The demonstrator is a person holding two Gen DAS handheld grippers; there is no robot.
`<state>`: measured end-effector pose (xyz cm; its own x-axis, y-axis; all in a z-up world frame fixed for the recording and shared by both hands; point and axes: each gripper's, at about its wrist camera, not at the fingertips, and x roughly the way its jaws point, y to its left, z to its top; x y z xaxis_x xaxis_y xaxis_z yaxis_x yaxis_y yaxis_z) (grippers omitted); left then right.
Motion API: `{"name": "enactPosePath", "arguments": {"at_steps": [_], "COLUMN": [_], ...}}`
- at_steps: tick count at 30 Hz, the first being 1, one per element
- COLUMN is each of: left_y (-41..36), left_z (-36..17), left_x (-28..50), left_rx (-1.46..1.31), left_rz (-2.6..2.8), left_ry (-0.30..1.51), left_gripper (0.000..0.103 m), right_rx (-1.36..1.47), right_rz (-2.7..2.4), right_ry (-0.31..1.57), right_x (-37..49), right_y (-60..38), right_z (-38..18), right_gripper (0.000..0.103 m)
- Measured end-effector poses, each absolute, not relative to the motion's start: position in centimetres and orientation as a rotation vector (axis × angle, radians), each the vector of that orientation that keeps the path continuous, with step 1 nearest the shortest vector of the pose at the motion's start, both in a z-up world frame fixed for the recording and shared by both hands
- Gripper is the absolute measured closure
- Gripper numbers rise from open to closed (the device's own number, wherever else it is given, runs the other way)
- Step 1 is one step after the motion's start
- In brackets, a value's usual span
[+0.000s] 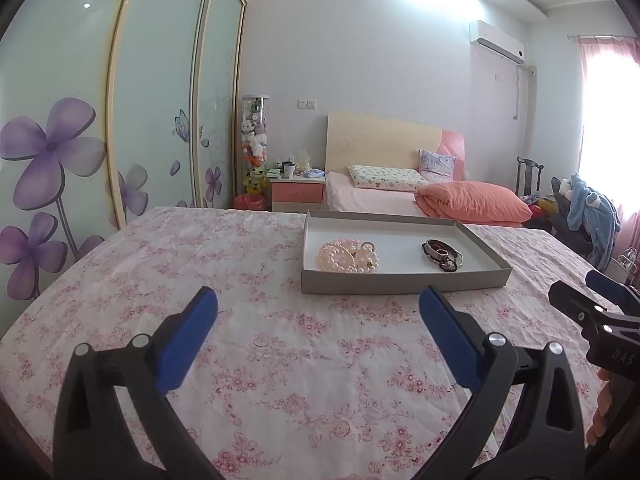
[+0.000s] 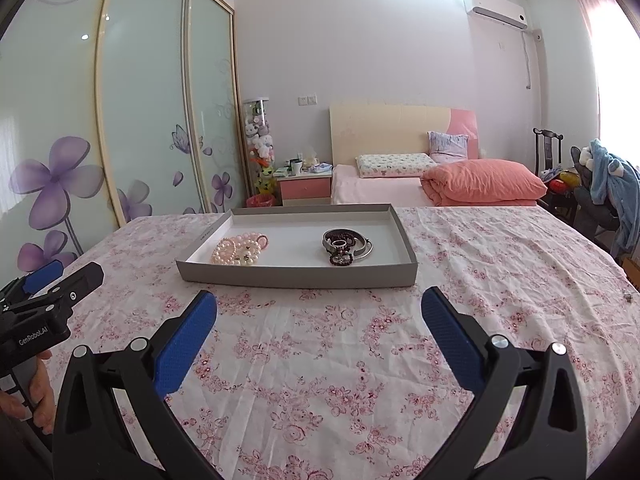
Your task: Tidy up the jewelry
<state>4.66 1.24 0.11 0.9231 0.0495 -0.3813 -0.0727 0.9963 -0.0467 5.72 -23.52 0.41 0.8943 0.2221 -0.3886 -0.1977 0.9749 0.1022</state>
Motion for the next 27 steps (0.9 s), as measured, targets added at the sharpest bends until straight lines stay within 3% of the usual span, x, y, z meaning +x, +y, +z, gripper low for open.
{"name": "enactPosePath", "arguments": {"at_steps": [27], "left_y": [1.37], "left_z": [-0.01], "left_x": [4.99], "left_rx": [-0.051], "left_rz": [0.065], "left_ry": [0.394], "left_gripper": [0.004], "right_rx": [0.065], "right_rz": [0.211], "right_ry": [0.415], "right_x": [6.13], "right_y": [-23.75], "right_z": [0.55], "right_gripper": [0.002]}}
